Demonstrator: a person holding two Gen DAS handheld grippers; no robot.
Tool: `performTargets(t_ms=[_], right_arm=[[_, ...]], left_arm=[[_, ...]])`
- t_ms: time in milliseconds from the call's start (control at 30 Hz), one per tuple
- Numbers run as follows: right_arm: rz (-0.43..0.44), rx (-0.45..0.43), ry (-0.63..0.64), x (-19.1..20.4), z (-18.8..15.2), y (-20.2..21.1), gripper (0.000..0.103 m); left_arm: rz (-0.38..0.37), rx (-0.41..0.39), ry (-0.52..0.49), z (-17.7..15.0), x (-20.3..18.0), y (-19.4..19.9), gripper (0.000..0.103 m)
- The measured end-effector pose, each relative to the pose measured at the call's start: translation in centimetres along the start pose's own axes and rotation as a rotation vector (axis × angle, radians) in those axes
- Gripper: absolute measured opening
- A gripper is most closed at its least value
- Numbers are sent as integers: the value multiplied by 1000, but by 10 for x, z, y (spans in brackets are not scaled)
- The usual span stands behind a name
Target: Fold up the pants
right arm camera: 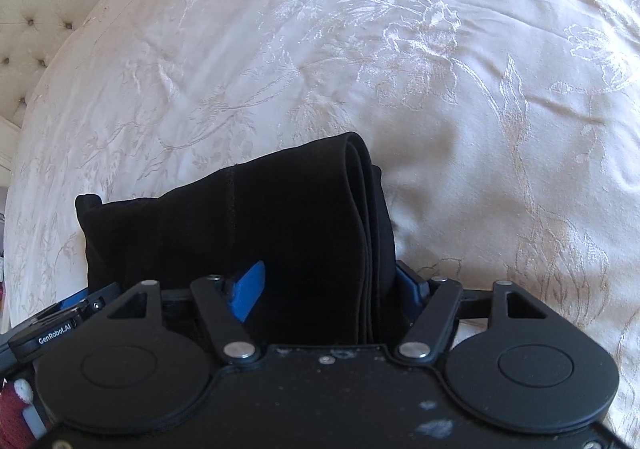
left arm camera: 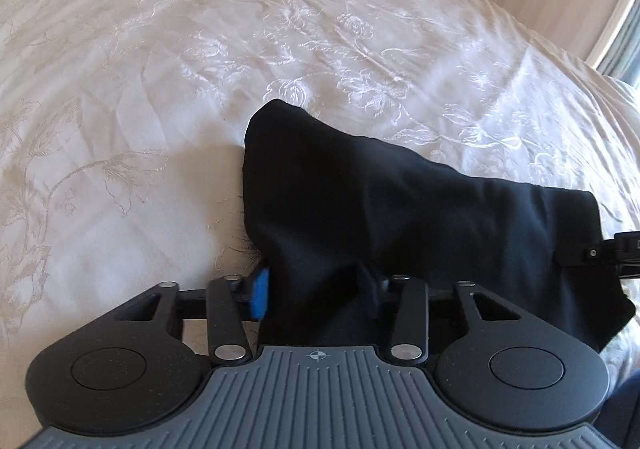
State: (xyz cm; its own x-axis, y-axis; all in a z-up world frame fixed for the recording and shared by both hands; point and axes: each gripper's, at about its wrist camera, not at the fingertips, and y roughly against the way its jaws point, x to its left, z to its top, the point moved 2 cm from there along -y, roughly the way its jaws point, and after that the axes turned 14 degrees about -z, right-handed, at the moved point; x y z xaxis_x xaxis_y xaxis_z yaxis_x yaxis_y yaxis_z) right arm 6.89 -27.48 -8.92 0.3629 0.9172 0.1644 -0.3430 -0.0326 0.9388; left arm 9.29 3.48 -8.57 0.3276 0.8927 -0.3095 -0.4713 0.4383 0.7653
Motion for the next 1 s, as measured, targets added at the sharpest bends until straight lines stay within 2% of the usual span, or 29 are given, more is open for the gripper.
performTargets(t_ms=[33,100,267,367,500,700,767,833,900,1000], right_arm=[[1,-25,19,2,-3,6,39],[-12,-83,66,11,-8,16,27],[-62,-250,178,36,-22,49,25],[-11,-357,225,53,-28,78,24],[72,-404,309,100,-26,98,23],[231,-382,339,184,4,87,23],[269,-344,328,204,16,73,23],[301,-281,300,221,23,52,23],[287,-242,294,233,27,24,23],[184,-152,270,239,25,-31,28]], left_arm=[[25,-6,-21,-1,-5,1,30],[55,-27,-44,-3,-10,4,24],[59,-86,-35,-2,-7,31,17],[88,-128,-70,1,-4,54,15],[174,-200,-100,13,12,90,15],[280,-226,-50,38,72,132,15],[304,-209,-16,41,95,133,15],[291,-193,43,39,118,125,16],[258,-156,125,28,144,109,19],[248,-131,193,13,168,85,23]])
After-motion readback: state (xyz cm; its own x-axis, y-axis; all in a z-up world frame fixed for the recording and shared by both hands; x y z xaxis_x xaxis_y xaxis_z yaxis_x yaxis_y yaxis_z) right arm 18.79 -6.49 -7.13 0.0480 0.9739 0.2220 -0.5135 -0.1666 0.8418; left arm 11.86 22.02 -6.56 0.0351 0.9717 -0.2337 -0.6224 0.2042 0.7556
